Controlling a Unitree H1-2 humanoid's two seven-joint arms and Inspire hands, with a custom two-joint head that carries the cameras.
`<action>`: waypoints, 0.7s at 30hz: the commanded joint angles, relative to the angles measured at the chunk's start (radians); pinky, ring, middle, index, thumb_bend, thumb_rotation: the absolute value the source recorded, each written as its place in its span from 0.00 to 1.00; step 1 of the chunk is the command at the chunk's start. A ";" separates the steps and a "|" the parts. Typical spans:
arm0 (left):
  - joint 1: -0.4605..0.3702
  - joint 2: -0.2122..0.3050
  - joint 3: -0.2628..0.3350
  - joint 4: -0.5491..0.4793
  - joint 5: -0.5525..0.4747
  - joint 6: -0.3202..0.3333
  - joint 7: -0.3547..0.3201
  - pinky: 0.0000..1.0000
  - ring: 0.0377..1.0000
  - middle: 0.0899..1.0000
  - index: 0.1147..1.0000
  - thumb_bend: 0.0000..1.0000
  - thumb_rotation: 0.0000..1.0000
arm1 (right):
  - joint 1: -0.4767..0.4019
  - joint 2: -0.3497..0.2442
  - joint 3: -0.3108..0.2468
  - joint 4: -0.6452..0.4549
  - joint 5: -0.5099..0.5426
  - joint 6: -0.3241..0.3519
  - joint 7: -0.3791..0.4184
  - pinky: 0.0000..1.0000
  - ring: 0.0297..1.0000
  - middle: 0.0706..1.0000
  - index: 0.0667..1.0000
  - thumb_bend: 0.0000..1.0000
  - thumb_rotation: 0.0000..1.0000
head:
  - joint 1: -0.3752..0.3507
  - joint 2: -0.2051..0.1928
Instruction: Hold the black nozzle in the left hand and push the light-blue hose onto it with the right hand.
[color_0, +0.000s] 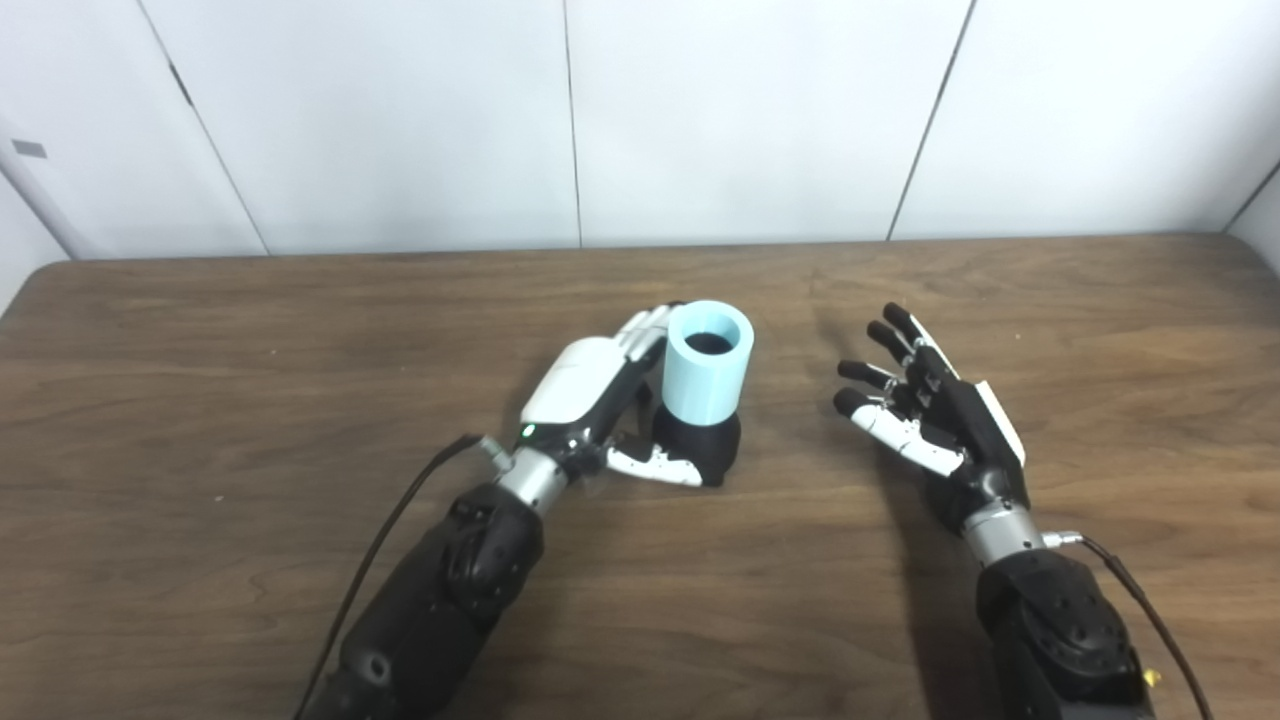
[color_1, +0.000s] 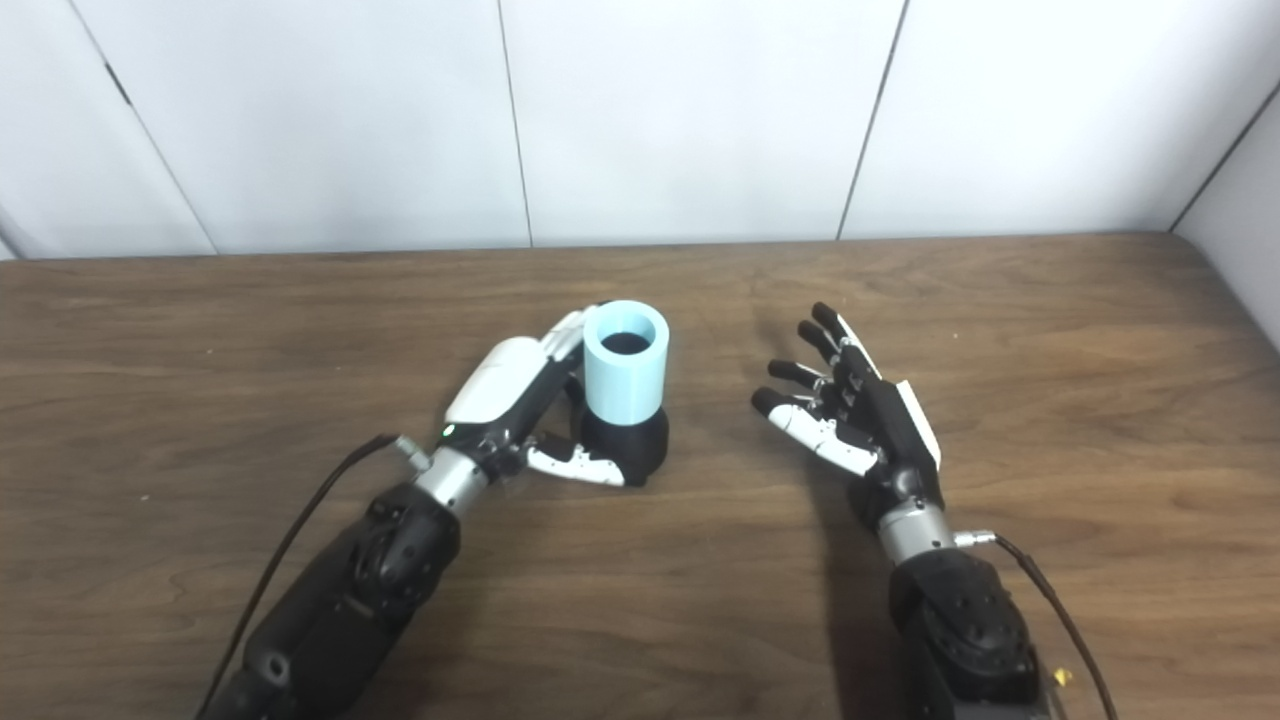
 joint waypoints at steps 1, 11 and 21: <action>0.061 0.056 0.072 0.014 -0.053 0.064 -0.025 0.77 0.98 1.00 1.00 0.91 0.20 | -0.018 0.001 -0.003 -0.035 0.000 -0.043 -0.019 0.60 0.75 0.90 0.91 0.54 0.21 | 0.003 0.001; 0.137 -0.058 0.310 -0.170 -0.539 0.151 -0.153 0.65 0.74 0.84 0.89 0.72 0.13 | -0.030 0.030 -0.010 -0.016 0.010 -0.076 -0.068 0.55 0.71 0.83 0.82 0.50 0.21 | 0.003 0.002; 0.156 -0.076 0.419 -0.247 -0.865 0.257 -0.280 0.60 0.71 0.79 0.79 0.78 0.13 | -0.033 0.051 -0.007 0.013 -0.002 -0.165 -0.091 0.47 0.59 0.70 0.72 0.51 0.22 | -0.006 0.009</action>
